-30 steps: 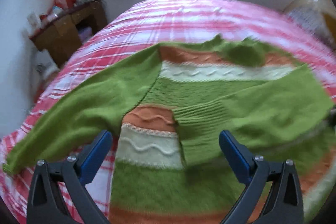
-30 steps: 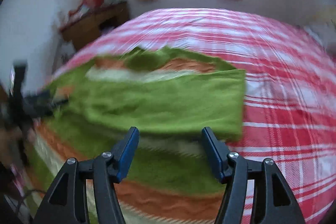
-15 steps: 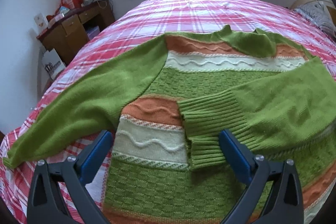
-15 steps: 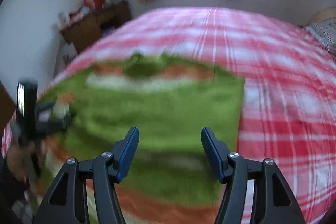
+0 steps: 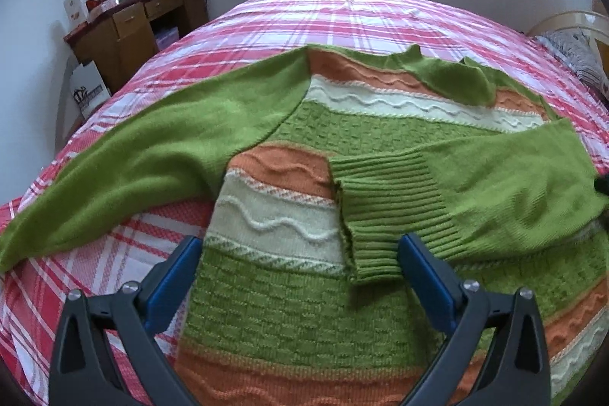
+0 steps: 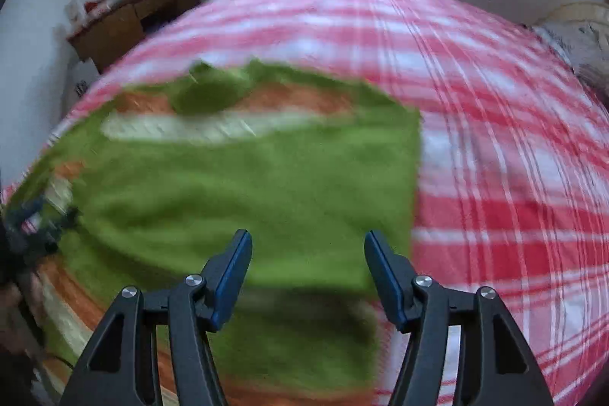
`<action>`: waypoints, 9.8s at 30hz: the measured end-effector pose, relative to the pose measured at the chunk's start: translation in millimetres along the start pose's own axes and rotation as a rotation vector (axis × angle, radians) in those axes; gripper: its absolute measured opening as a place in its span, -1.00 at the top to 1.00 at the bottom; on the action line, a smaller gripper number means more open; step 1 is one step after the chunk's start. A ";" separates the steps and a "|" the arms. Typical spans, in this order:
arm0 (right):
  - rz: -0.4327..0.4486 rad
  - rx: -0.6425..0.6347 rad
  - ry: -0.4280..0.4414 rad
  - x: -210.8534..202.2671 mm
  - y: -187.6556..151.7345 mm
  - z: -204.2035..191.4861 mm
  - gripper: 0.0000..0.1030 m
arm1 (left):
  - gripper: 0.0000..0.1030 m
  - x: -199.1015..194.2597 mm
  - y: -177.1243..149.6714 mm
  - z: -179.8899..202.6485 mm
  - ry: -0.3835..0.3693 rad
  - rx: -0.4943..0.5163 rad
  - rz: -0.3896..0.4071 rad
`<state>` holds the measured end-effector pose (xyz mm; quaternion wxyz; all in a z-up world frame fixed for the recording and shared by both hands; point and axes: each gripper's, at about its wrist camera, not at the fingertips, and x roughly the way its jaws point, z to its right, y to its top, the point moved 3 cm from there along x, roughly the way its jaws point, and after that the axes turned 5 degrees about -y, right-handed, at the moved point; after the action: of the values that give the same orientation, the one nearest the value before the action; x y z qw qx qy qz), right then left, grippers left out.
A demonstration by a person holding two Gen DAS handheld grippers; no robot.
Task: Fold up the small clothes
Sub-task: 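Withdraw the open right tool above the folded sleeve, then reach the left tool to the other sleeve cuff and close on it, then lift the sleeve with the left tool and carry it across the body, then lower the sleeve onto the body and open the left gripper, then grasp the laid ribbed cuff with the right tool and straighten it, then open the right gripper and withdraw it from the cuff, then move both tools back over the ribbed sweater hem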
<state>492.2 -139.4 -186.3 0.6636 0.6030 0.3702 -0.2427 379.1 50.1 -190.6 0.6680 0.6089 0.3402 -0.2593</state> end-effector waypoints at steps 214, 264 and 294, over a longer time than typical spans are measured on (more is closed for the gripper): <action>0.093 -0.046 0.075 -9.7 1.3 -6.1 0.08 | -1.00 31.5 35.5 -85.2 0.171 -0.034 0.010; 0.088 0.044 0.096 -27.2 -45.7 -6.3 -0.12 | -1.00 -25.4 1.9 -50.9 0.077 0.074 0.059; 0.028 -0.036 0.165 -114.6 -186.1 -30.9 -0.14 | -1.00 -108.8 -112.2 -47.4 -0.037 0.184 0.015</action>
<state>273.3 -152.2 -212.0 0.6449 0.6142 0.4195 -0.1761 218.2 75.7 -179.6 0.6174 0.6653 0.2981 -0.2956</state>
